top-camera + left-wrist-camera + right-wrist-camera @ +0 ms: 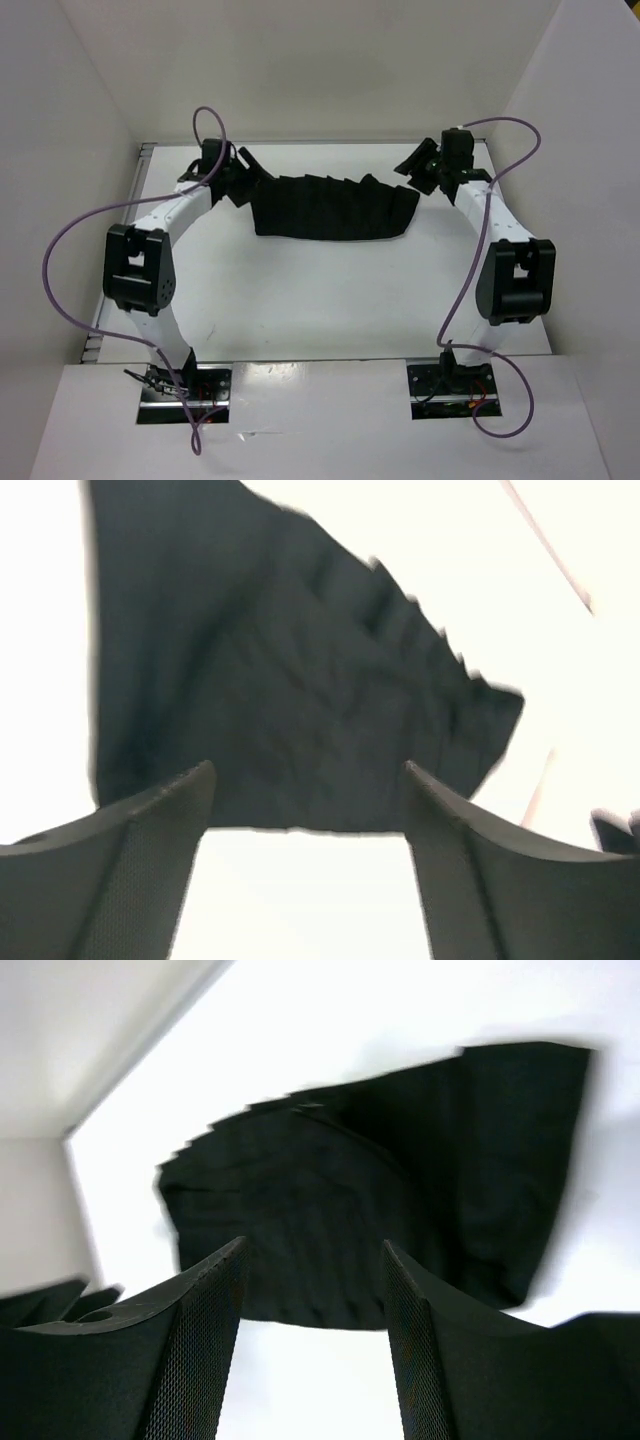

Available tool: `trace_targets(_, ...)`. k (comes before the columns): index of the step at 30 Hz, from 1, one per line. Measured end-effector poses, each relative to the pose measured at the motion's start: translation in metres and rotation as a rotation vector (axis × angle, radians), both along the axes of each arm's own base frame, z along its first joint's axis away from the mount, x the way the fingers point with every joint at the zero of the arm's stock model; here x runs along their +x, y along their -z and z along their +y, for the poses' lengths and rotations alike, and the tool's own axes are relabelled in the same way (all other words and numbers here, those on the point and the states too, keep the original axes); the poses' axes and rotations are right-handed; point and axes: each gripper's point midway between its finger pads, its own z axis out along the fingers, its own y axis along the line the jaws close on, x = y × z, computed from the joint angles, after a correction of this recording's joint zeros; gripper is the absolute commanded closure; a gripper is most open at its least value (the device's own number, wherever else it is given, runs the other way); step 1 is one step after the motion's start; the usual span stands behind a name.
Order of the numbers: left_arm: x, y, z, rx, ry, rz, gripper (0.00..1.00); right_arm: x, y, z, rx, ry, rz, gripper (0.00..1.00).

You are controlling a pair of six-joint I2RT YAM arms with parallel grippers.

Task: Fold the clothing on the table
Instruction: Fold the skirt

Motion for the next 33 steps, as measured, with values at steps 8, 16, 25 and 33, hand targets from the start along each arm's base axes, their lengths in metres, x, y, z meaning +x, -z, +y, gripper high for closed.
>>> trace_targets(8, -0.032, 0.028, -0.078, -0.065, 0.284, 0.031, 1.00, -0.013, 0.050, -0.022, -0.168, 0.005, 0.139, 0.64)
trace_targets(16, 0.031, 0.036, -0.117, -0.117, 0.389, -0.027, 1.00, 0.010, 0.108, -0.018, -0.119, -0.065, 0.259, 0.93)
trace_targets(25, 0.037, 0.092, -0.130, -0.174, 0.411, 0.081, 1.00, 0.012, 0.147, 0.005, 0.015, -0.143, 0.346, 0.94)
trace_targets(33, 0.028, 0.120, -0.131, -0.217, 0.361, 0.155, 1.00, -0.001, 0.161, 0.025, 0.085, -0.211, 0.385, 0.94)
